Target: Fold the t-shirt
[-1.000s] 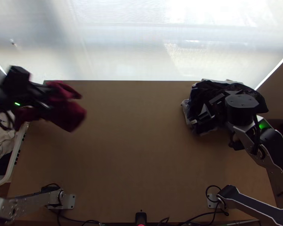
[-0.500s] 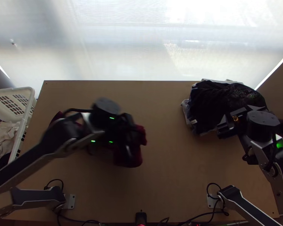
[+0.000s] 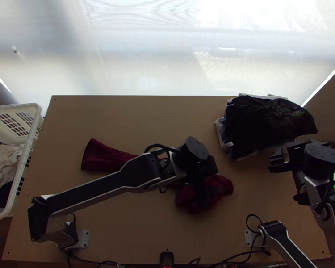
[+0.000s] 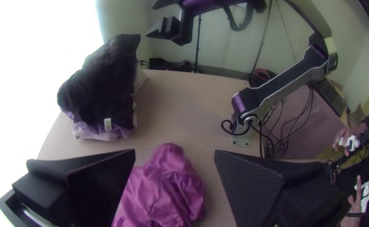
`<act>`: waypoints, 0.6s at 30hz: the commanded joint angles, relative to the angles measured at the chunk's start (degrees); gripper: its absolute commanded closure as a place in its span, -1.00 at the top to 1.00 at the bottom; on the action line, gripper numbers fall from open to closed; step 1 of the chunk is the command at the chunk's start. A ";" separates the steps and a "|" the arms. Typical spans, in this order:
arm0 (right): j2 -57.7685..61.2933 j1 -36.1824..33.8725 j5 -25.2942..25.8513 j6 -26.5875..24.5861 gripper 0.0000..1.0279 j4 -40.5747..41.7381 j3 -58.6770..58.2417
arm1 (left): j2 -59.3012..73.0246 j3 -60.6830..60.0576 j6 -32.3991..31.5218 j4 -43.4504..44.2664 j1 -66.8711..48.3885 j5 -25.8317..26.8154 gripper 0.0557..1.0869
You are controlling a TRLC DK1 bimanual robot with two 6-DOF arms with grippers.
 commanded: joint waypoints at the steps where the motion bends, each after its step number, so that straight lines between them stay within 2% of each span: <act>1: -1.63 -1.78 -0.09 1.44 0.91 -0.61 -2.18 | 1.98 3.80 -1.48 1.71 -1.17 -0.08 0.92; 5: -0.84 -0.99 -2.29 3.99 0.91 -2.28 -1.57 | -2.86 3.80 -1.12 -2.07 3.75 -0.16 0.90; 8: -0.40 3.84 -4.04 5.40 0.91 -4.39 -1.66 | -9.19 -2.44 0.28 -5.94 10.70 0.10 0.90; 12: 2.41 12.01 -6.15 5.83 0.91 -6.76 -1.66 | -16.57 -15.97 9.07 -11.13 21.24 0.63 0.90; 18: 11.73 23.88 -12.66 7.59 0.91 -9.13 -0.07 | -24.39 -31.53 16.28 -12.62 34.60 0.54 0.90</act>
